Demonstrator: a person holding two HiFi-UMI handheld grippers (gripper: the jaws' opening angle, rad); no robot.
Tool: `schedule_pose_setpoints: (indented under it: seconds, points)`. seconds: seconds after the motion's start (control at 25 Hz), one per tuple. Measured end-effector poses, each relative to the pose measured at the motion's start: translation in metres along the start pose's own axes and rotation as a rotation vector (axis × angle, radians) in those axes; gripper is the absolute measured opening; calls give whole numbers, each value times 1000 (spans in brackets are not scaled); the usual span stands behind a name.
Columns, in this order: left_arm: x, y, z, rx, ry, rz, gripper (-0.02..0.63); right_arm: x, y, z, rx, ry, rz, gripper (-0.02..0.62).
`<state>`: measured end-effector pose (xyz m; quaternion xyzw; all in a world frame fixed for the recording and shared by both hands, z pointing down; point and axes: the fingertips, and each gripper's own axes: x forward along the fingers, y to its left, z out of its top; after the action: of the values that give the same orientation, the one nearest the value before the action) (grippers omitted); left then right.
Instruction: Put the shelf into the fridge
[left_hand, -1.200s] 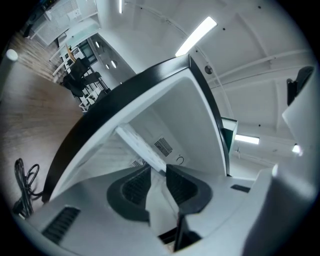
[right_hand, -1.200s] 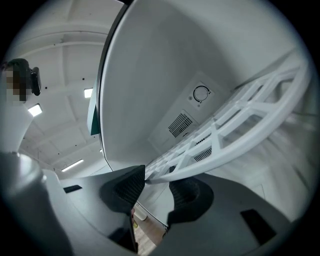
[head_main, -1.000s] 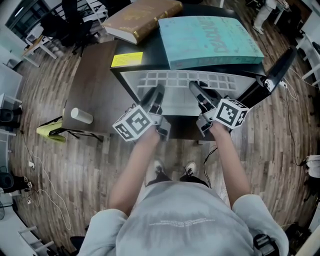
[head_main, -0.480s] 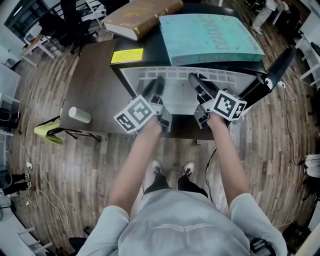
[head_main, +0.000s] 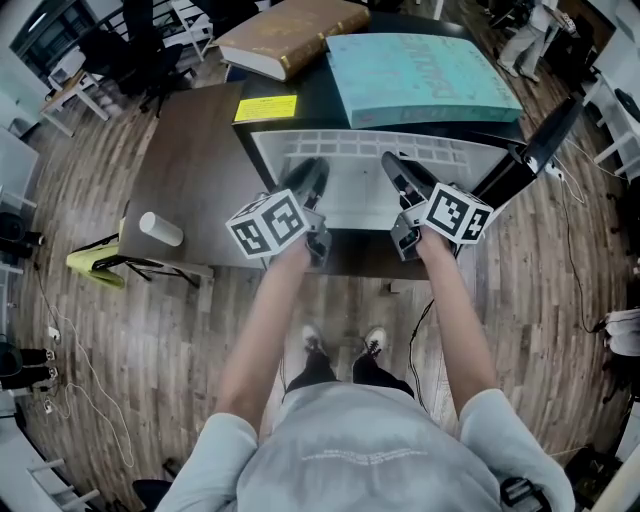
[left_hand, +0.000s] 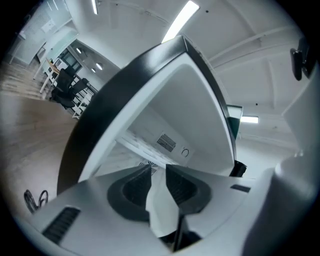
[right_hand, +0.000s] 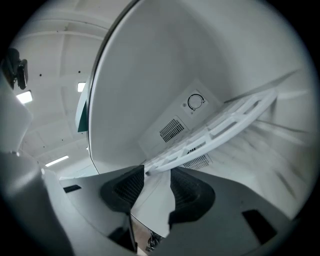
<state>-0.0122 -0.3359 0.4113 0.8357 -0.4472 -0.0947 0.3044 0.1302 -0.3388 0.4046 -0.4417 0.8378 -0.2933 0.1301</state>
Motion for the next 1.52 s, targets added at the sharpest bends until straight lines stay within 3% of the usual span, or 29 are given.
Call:
schedule_pose_setpoints:
  seconds: [0.12, 0.28, 0.52, 0.96, 1.24, 1.52]
  points:
    - [-13, -8, -6, 103, 39, -53, 95, -19, 5, -4, -162, 15, -53, 175]
    - [-33, -19, -13, 389, 95, -68, 81, -43, 17, 2, -358, 19, -114, 135]
    - [-60, -30, 10, 593, 52, -59, 26, -67, 53, 22, -630, 18, -148, 35]
    - [-106, -84, 79, 912, -115, -57, 18, -84, 122, 53, -824, -40, -85, 15]
    - [-125, -110, 93, 1007, -154, -61, 18, -86, 161, 62, -879, -59, -24, 15]
    - [-139, -116, 99, 1015, -178, -59, 20, -84, 175, 57, -896, -59, -9, 15]
